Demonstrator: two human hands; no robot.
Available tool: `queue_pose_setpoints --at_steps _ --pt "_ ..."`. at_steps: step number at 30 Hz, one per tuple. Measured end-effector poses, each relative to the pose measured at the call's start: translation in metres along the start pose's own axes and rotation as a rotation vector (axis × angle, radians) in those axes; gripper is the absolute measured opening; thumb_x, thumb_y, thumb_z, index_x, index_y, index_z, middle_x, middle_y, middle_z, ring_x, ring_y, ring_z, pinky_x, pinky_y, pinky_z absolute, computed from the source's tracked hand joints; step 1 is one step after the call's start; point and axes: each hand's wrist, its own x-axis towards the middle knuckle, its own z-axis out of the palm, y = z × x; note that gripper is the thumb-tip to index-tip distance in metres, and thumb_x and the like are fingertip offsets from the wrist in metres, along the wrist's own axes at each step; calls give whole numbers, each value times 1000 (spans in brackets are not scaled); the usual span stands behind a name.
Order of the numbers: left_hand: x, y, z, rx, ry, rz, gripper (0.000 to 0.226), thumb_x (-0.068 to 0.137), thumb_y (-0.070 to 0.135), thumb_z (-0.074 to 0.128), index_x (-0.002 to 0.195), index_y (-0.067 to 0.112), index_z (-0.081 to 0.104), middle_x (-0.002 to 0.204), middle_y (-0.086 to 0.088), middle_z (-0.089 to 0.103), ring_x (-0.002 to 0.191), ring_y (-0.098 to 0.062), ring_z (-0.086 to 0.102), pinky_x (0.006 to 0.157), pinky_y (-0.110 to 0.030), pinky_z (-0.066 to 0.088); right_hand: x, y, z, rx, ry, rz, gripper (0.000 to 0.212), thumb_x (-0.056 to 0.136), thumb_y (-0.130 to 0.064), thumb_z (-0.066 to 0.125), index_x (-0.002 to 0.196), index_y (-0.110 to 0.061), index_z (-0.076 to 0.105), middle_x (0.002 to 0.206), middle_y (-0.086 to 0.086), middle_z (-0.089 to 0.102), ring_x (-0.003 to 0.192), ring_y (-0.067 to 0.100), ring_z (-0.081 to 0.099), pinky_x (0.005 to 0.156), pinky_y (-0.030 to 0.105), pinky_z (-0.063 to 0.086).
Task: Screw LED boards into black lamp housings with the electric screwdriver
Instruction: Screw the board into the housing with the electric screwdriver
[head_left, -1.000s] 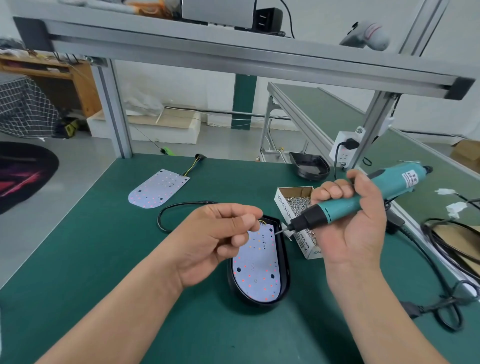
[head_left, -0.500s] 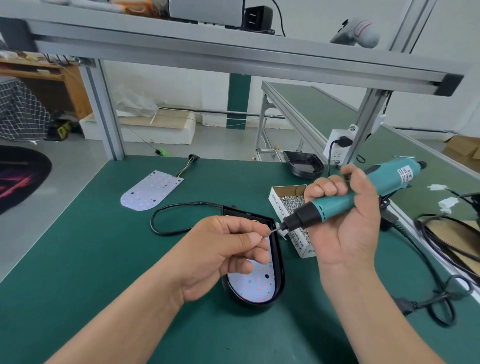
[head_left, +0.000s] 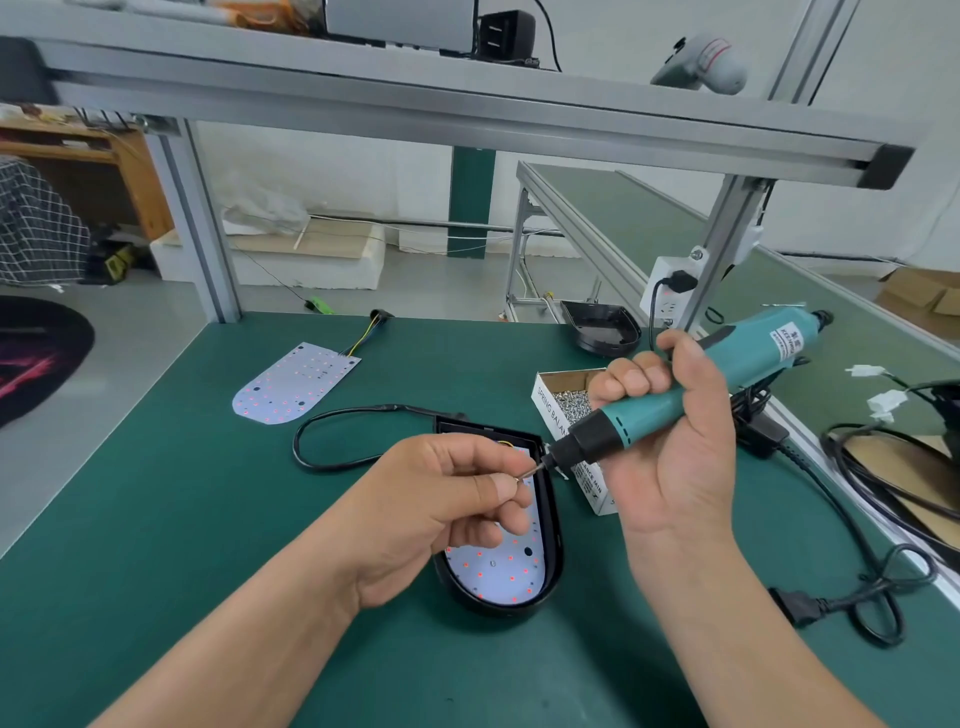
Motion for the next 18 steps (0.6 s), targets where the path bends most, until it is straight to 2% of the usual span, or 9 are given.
queue_pose_setpoints --at_steps 11,18 --pt "0 -1 0 64 -9 16 25 97 -6 69 95 15 82 94 -16 76 74 -19 72 61 -21 56 0 -1 -1 9 6 35 11 101 -19 61 92 -18 66 70 -6 44 63 10 45 64 25 47" --pt "0 -2 -1 65 -9 21 21 98 -5 68 98 12 81 95 -15 76 76 -20 72 63 -22 56 0 -1 -1 11 18 41 13 103 -19 58 92 -17 64 70 -6 44 62 9 45 64 24 46"
